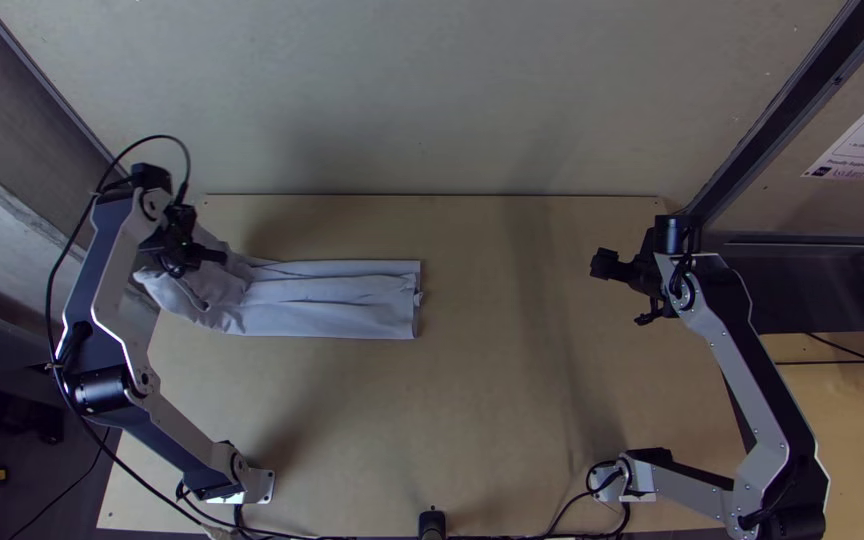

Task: Fold the t-shirt

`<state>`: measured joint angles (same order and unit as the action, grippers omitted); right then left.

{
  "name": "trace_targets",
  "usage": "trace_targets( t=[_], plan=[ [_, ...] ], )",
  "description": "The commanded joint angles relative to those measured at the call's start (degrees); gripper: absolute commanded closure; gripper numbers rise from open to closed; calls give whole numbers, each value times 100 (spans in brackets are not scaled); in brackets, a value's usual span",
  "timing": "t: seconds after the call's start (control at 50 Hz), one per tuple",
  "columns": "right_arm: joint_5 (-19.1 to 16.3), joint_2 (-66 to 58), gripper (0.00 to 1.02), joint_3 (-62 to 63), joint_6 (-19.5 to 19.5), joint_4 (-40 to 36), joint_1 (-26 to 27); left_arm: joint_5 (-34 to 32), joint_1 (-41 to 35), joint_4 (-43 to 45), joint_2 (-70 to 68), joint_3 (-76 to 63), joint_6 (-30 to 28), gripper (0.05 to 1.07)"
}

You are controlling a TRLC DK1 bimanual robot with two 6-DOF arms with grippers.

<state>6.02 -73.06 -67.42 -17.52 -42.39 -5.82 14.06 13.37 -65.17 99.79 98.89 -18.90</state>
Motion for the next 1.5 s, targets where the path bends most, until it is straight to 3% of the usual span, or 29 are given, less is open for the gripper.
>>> trace_targets(
  t=[0.0, 0.3, 0.62, 1.3, 1.34, 1.38, 1.46, 1.48],
  plan=[
    [-5, 134, 3, 194, -85, 73, 82, 237, -528, -348, -381, 280, 176, 104],
    [-5, 248, 3, 326, -68, 73, 266, 844, -1934, -778, -311, 552, 1046, 104],
    [-5, 345, 3, 466, -24, 91, 547, 1010, -3209, -1411, 542, 1361, 1960, 104],
    [-5, 450, 3, 862, 187, 223, 969, 887, -4738, -1455, 1886, 1783, 2716, 103],
    [-5, 450, 3, 888, 187, 240, 960, 835, -4799, -1455, 1957, 1791, 2724, 93],
    [-5, 450, 3, 923, 187, 266, 960, 738, -4861, -1464, 2027, 1783, 2724, 74],
    [-5, 459, 3, 994, 187, 319, 943, 729, -5002, -1464, 2194, 1809, 2733, 7],
    [-5, 459, 3, 1020, 187, 346, 934, 738, -5037, -1455, 2247, 1853, 2768, 9]
  ],
)
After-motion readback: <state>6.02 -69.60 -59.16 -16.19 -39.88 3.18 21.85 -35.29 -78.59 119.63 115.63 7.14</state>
